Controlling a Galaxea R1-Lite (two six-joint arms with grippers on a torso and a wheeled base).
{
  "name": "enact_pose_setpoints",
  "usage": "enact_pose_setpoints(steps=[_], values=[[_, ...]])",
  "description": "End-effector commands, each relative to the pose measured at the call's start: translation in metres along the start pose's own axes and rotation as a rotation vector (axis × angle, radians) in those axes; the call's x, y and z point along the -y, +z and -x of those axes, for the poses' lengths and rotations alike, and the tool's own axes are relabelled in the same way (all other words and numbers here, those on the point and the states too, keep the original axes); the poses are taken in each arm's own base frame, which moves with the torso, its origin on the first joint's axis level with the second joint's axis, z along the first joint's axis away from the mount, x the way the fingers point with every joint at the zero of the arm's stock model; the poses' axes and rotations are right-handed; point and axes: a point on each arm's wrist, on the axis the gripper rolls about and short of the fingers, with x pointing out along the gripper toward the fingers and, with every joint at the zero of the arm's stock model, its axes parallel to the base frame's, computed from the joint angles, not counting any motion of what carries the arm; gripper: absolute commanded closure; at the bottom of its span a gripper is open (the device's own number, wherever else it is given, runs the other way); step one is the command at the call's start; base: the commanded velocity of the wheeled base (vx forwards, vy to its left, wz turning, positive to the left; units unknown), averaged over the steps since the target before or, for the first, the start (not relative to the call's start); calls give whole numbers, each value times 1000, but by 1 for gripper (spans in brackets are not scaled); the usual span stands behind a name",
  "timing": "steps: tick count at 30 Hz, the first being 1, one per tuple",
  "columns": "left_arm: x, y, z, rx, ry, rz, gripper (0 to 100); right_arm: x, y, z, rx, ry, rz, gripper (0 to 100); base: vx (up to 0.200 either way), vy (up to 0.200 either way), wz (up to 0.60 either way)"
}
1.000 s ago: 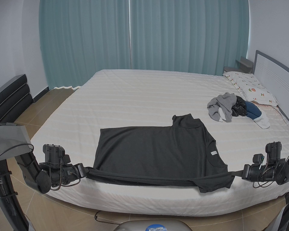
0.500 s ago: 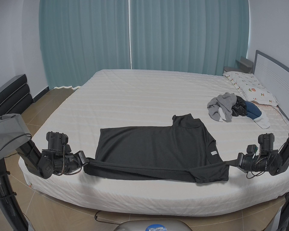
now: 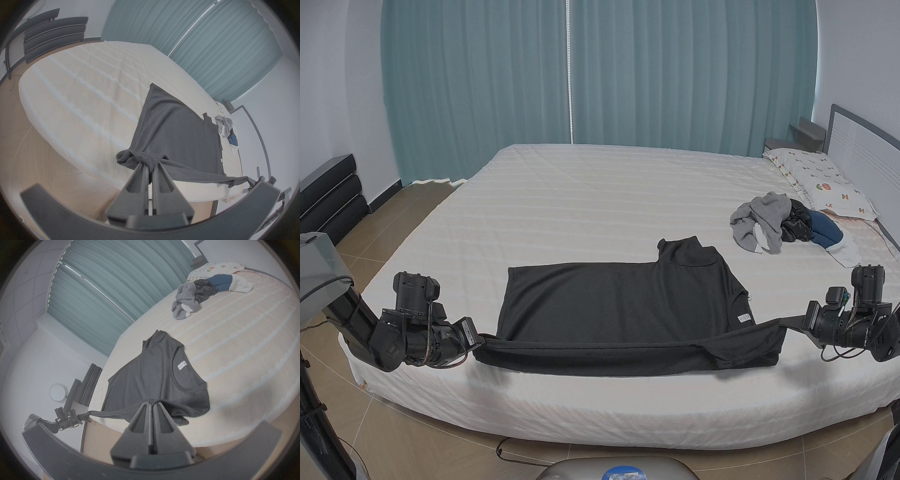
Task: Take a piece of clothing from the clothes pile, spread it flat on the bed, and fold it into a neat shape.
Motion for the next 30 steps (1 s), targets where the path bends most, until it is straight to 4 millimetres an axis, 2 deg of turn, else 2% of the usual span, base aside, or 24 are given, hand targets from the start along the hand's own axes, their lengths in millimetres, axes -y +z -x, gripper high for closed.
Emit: enact_pose_setpoints(steps=[1,6,14,16,22,30], values=[[4,-1,5,5,-12,-8,100,-8,1,13,35,16,21,100,0,0,0],[6,-1,11,-4,-8,-6,100,-6,1,11,31,6,14,100,0,0,0],[6,4,-1,-15,-1,-1,100,2,1,-4,-3,-5,-3,100,0,0,0],[5,7,-12,-20,4,14,100,11,1,-19,-28,-21,-19,100,0,0,0],[6,18,-34,-10,3,64,100,26,7,-47,-52,-36,-36,100,0,0,0],[2,25,-60,-7,14,101,100,36,13,-74,-67,-39,-51,100,0,0,0]])
